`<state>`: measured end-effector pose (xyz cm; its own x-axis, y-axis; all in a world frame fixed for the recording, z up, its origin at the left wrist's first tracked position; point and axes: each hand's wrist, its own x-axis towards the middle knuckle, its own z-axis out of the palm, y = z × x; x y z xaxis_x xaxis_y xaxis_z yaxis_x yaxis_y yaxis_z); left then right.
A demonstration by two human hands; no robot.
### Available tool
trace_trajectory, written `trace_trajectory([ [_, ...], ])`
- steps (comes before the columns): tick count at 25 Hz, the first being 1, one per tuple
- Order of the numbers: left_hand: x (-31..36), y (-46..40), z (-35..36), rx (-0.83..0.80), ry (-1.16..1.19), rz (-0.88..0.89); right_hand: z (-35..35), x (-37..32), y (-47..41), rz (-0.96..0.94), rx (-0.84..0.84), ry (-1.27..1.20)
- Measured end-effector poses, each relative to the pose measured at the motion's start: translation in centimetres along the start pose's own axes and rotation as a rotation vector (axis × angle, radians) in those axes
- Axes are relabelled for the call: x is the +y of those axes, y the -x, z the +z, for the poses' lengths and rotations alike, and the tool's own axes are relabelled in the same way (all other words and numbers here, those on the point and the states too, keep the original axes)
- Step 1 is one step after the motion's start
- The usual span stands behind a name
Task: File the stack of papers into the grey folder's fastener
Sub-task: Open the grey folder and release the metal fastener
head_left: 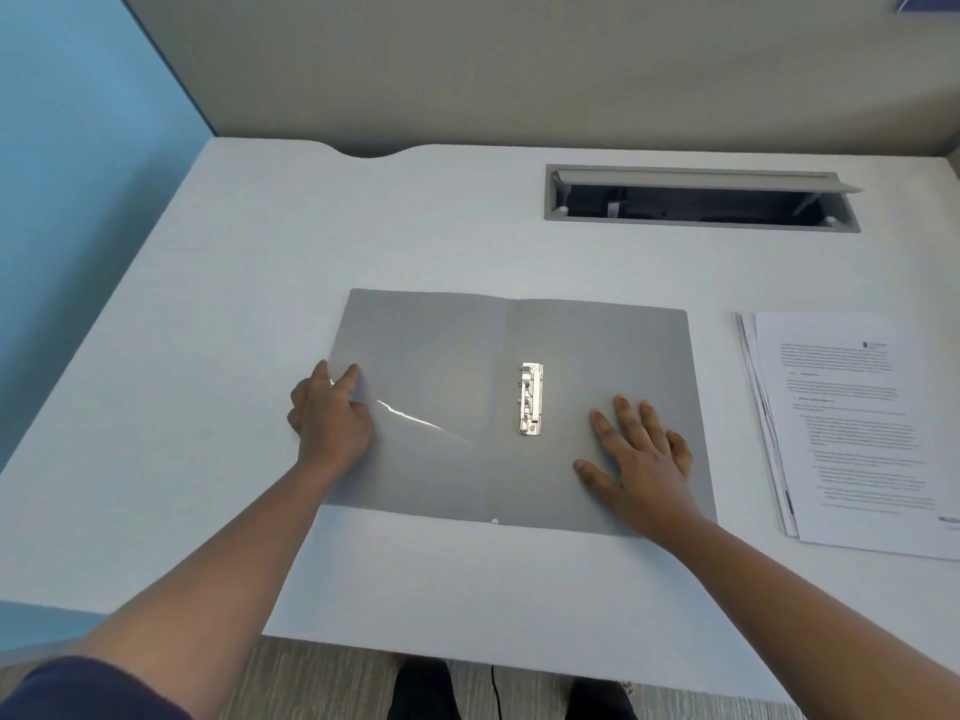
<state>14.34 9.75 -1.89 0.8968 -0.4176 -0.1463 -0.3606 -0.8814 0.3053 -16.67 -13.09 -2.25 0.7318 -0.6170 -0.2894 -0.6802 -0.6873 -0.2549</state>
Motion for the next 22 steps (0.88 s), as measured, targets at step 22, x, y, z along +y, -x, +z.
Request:
trace_trajectory([
  [22, 9.3, 5.3, 5.8, -0.115, -0.013, 0.689, -1.9, -6.1, -4.1, 0.03, 0.116, -0.312],
])
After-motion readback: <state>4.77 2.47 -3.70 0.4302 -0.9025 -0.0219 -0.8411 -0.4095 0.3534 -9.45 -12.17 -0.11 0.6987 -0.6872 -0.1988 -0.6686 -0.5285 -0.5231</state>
